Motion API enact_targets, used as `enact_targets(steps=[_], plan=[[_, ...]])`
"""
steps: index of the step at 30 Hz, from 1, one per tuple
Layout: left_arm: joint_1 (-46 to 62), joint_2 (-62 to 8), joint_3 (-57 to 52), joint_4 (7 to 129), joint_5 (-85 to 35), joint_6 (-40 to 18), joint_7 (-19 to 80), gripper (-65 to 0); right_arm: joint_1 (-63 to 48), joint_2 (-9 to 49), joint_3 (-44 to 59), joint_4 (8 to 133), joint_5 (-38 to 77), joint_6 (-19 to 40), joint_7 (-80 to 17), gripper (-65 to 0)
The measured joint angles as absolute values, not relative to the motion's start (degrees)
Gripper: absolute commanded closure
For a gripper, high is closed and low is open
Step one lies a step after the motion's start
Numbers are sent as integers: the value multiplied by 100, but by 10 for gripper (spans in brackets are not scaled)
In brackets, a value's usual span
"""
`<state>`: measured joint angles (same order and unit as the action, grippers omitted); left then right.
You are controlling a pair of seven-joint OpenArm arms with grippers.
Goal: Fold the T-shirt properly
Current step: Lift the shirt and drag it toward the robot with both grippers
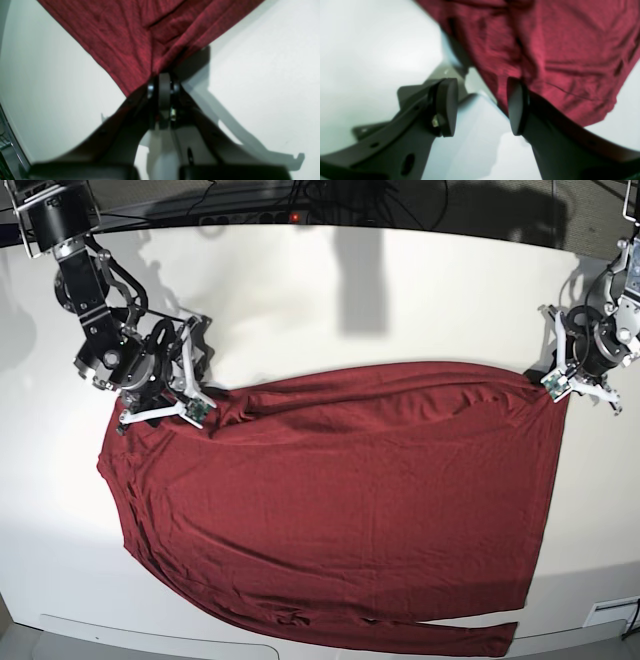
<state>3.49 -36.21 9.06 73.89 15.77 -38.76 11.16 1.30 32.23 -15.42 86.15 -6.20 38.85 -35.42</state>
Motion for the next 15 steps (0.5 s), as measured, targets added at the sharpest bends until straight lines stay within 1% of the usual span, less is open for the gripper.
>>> enact_targets(steps=[3, 12, 13, 15], plan=[[349, -3621, 906, 7389, 1575, -3876, 1114, 0, 191, 3256, -1542, 8401, -954, 3846, -3256, -312], [349, -3621, 906, 7389, 1573, -3876, 1118, 0, 655, 3194, -1542, 7841, -947, 3839, -3037, -312], [349, -3621, 906, 7389, 1575, -3876, 1120, 0, 707, 3162, -1542, 7758, -947, 3837, -3022, -307], [349, -3621, 906, 7389, 1573, -3876, 1116, 0, 766, 3122, -1542, 7644, -945, 3837, -3017, -257]])
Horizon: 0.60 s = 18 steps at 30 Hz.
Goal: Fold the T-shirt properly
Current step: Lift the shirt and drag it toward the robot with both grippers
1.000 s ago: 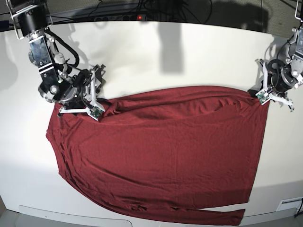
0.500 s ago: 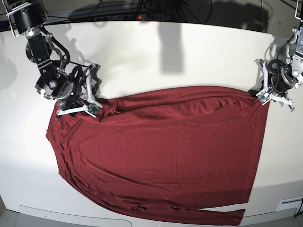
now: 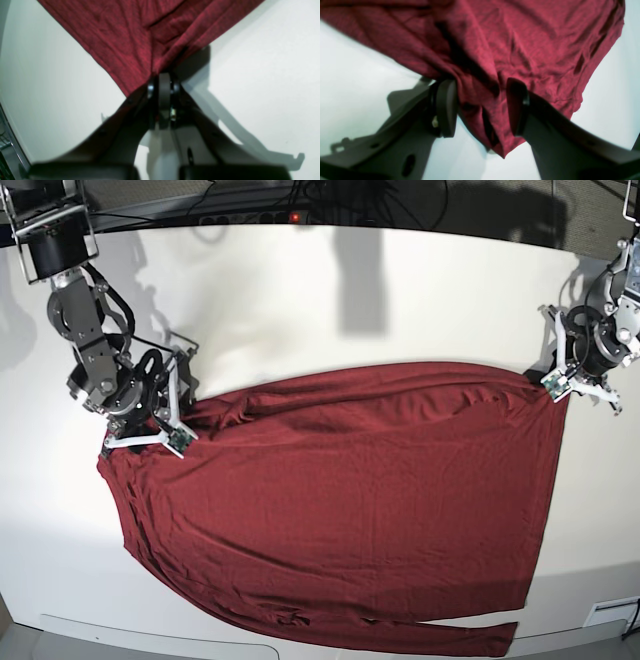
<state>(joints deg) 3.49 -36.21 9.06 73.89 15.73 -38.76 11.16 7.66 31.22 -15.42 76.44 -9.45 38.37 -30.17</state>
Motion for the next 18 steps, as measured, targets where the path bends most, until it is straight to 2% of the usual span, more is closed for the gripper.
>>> enact_targets(steps=[4, 7, 8, 13, 16, 18], plan=[[349, -3623, 906, 7389, 1557, -3876, 1120, 0, 760, 3111, -1542, 7620, -928, 3841, -3026, -165], [349, -3623, 906, 7389, 1555, -3876, 1118, 0, 757, 3111, -1542, 7616, -930, 3841, -3046, -23], [349, -3623, 906, 7389, 1555, -3876, 1118, 0, 755, 3111, -1542, 7616, -930, 3839, -3050, 0], [357, -3653, 906, 7387, 1184, -3874, 1221, 0, 755, 3111, -1542, 7616, -932, 3680, -3074, 0], [558, -3898, 917, 7430, 187, -3900, 1221, 0, 718, 3155, -1542, 7679, -854, 3642, -3199, 0], [781, -4193, 943, 7566, -438, -3953, 1284, 0, 607, 3354, -1542, 7822, -364, 3625, -3240, 0]])
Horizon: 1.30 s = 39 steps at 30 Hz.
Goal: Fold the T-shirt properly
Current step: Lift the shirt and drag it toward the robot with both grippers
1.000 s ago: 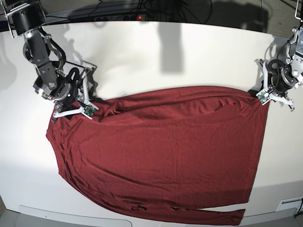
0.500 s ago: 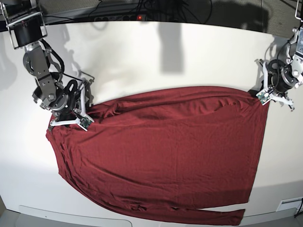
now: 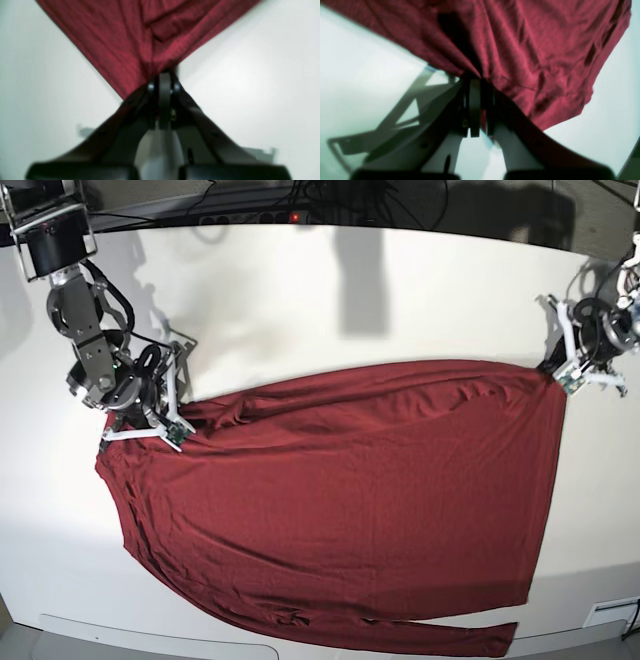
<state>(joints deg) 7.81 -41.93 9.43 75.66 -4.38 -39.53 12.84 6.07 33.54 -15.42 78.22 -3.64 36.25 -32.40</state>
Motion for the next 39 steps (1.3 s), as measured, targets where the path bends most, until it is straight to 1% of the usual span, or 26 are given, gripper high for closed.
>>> enact_targets(steps=[3, 4, 6, 10, 15, 18, 21, 25, 31, 35, 39], plan=[[1037, -4678, 950, 7832, -1013, -3986, 1422, 0, 449, 3684, -1540, 8077, 215, 3673, -3387, 0], [1116, -4803, 952, 7915, -1177, -3990, 1420, 0, 440, 3723, -1531, 8152, 207, 3688, -3509, 0], [1177, -4954, 972, 8051, -1424, -3691, 1417, 0, 445, 3704, -1420, 8289, 213, 3684, -3623, 0], [1092, -5013, 969, 8235, -1527, -3387, 1461, 0, 502, 3682, -1223, 8407, 493, 3664, -3586, 0], [867, -4963, 980, 8300, -1551, -2803, 1406, 0, 777, 3667, -1164, 8385, 510, 3660, -3607, 0], [707, -4963, 974, 8300, -1551, -2714, 1396, 0, 1017, 3636, -1155, 8281, 572, 3625, -3487, 0], [628, -4818, 974, 8300, -1446, -2554, 1409, 0, 1166, 3505, -1155, 8068, 517, 3623, -3428, 0], [517, -4488, 976, 8272, -985, -2405, 1308, 0, 1450, 3299, -1153, 7651, 491, 3623, -3350, 0], [104, -3979, 976, 7795, -521, -2410, 1096, 0, 1772, 3135, -1151, 7166, 309, 3625, -3258, 0], [-259, -3785, 974, 7389, -502, -2405, 1048, 0, 1855, 3015, -1142, 6893, 10, 3627, -3004, 0], [-550, -3745, 976, 7111, -434, -2414, 965, 0, 1909, 2945, -1144, 6587, -137, 3627, -2829, 0]])
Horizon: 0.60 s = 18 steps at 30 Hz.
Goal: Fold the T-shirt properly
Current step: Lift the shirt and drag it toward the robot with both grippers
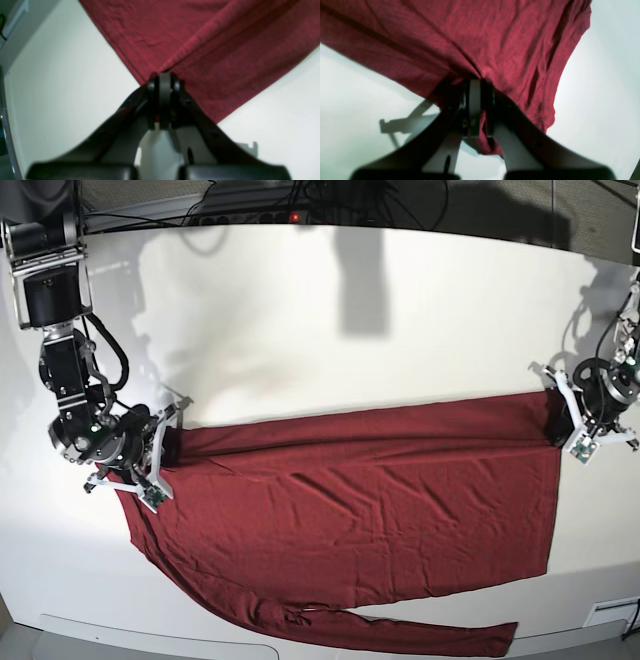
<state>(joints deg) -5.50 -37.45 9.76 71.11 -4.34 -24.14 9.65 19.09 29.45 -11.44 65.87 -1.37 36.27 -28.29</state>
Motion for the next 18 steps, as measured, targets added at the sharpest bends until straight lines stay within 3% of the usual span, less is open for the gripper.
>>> enact_targets(steps=[15, 16, 18], plan=[[-604, -3614, 976, 6396, -261, -2453, 499, 0, 2270, 2718, -1142, 6036, -567, 3645, -2764, 0], [-607, -3612, 974, 6396, -261, -2453, 508, -33, 2272, 2724, -1142, 6036, -572, 3642, -2751, 0], [-622, -3597, 976, 6396, -263, -2434, 530, -128, 2274, 2727, -1142, 6036, -585, 3642, -2746, -121]])
